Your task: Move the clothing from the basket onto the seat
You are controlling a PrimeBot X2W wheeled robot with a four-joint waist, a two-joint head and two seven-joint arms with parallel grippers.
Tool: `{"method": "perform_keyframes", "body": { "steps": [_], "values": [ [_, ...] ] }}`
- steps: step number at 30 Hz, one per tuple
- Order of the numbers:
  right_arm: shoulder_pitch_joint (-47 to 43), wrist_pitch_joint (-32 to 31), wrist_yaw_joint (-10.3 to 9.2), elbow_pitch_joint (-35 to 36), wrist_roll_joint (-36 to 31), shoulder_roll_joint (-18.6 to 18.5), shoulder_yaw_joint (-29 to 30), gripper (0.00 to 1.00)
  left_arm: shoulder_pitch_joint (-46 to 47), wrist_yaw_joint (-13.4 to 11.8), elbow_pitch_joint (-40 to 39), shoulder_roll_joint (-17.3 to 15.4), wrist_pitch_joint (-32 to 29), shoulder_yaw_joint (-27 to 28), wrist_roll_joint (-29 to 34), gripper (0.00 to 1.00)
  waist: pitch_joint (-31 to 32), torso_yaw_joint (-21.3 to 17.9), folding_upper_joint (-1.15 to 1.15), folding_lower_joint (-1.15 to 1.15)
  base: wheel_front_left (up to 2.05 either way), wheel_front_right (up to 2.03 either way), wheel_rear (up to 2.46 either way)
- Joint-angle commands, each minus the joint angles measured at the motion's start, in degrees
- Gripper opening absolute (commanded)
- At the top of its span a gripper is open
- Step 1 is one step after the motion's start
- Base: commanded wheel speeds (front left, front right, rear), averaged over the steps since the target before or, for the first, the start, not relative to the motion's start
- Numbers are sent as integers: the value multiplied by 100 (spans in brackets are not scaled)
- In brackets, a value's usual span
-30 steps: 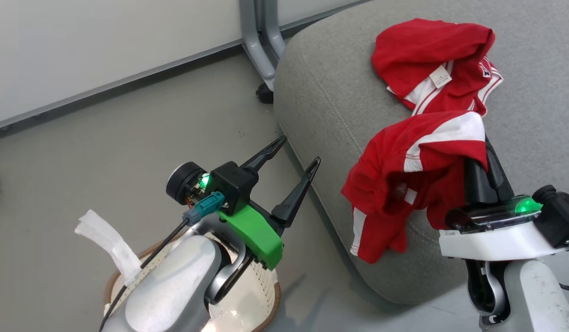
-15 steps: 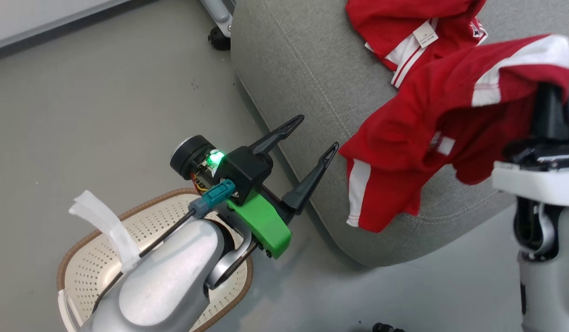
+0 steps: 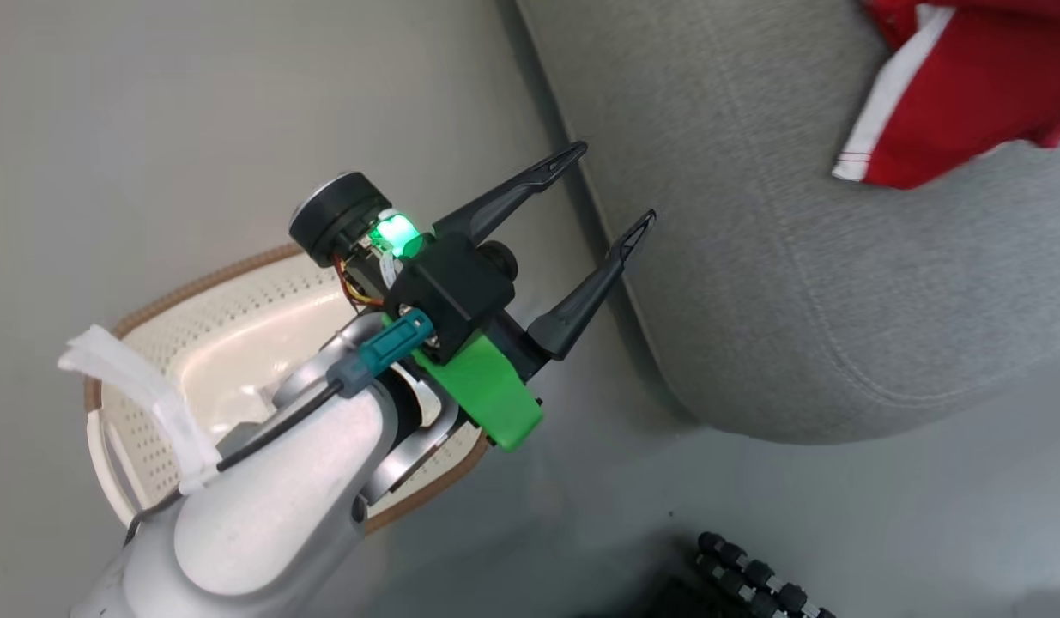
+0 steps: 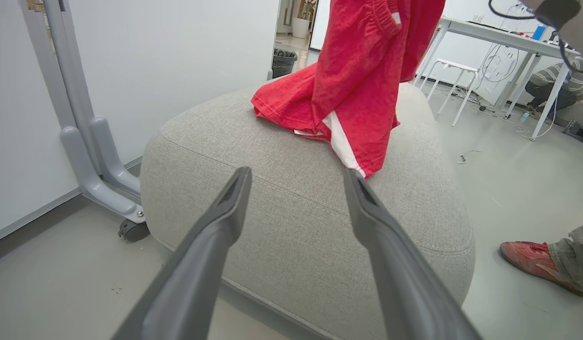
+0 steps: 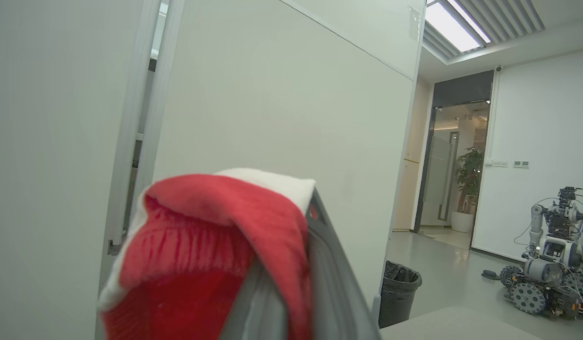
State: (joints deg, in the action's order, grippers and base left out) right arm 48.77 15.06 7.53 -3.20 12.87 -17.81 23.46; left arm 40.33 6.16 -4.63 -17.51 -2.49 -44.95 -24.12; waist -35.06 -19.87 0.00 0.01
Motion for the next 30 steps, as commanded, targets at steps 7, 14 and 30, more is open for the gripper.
{"method": "perform_keyframes", "body": {
  "steps": [7, 14, 30],
  "values": [
    [555, 16, -7, -1531, -535, -233, 734, 0, 308, 40, -98, -130, -37, -27, 97, 100, -1226, 748, 0, -1, 0, 0, 0],
    [976, 17, -8, -2839, -894, -172, 1067, 0, 286, 33, -103, -177, -11, -80, 134, 100, -1436, 838, 0, -1, 0, 0, 0],
    [-354, 16, -9, -1851, -1181, 463, 860, 100, -440, -261, 1003, 57, 1075, 354, -484, 100, 106, 1098, 0, -1, 0, 0, 0]
  ]
}}
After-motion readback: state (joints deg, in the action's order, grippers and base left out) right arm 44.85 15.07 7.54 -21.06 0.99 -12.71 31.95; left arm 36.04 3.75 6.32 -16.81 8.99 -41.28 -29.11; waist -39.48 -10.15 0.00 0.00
